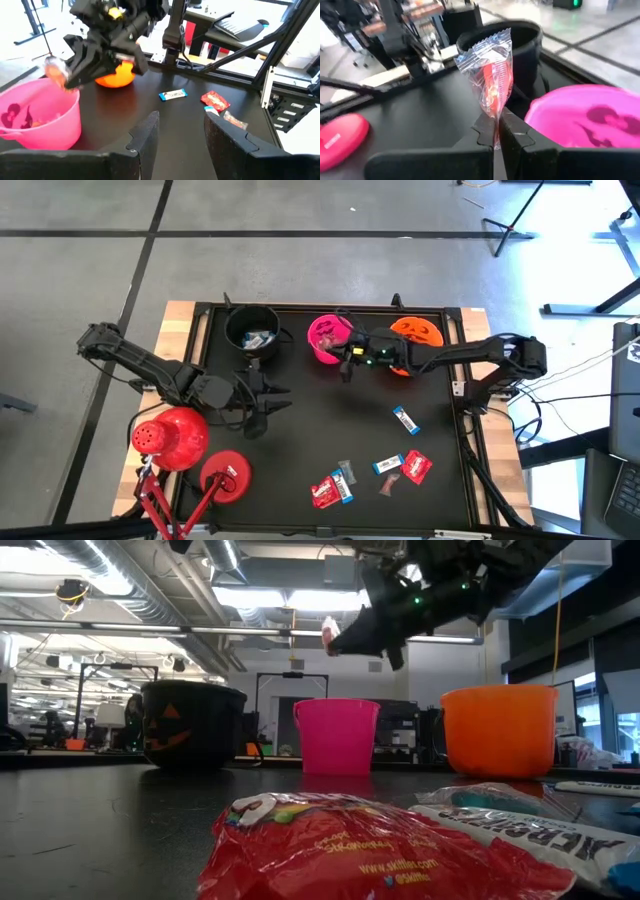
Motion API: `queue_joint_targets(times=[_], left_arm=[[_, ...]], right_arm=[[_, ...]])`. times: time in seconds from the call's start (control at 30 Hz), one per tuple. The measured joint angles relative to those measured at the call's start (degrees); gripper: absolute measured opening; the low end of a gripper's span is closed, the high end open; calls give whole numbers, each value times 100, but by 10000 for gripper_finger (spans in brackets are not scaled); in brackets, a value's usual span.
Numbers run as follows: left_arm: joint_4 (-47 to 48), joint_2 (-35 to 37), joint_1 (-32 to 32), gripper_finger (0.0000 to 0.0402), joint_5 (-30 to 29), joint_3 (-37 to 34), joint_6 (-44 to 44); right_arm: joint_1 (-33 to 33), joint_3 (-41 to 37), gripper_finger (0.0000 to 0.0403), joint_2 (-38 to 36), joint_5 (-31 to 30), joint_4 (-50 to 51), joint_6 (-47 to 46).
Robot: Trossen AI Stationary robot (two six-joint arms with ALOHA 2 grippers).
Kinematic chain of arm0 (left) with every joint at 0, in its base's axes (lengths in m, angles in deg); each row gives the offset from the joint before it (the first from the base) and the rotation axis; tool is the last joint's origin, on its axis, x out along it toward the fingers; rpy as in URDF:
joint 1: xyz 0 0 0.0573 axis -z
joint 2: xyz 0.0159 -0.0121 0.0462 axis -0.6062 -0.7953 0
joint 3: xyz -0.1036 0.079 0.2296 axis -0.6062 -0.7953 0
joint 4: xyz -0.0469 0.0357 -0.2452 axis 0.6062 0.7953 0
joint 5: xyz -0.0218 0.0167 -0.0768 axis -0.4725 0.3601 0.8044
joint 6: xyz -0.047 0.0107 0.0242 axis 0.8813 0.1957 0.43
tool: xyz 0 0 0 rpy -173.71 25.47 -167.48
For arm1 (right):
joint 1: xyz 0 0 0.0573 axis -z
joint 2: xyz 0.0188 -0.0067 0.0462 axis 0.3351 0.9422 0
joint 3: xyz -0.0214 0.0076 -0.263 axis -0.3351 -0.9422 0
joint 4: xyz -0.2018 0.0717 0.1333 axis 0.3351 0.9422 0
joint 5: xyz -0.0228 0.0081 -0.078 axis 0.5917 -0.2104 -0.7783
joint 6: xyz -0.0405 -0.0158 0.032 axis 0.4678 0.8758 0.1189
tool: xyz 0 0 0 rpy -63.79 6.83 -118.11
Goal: Organize candy in baskets
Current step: Put the transparent candy into the pink bucket
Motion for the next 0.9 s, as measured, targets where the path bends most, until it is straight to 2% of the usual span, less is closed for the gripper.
queue_joint_targets(times=[0.4, 0.53, 0.63, 0.9], left_arm=[[-122, -109, 0, 147, -45, 0, -153], [-303, -142, 0, 147, -6, 0, -179], [-340, -144, -1, 147, -6, 0, -181], [-338, -144, 0, 147, 0, 0, -232]], right_arm=[[622, 0, 11, 0, -87, 430, -182], [850, 0, 24, 0, -30, 741, -272], [987, 0, 53, 0, 142, 840, -262], [1007, 339, 175, 0, 380, 756, -269]])
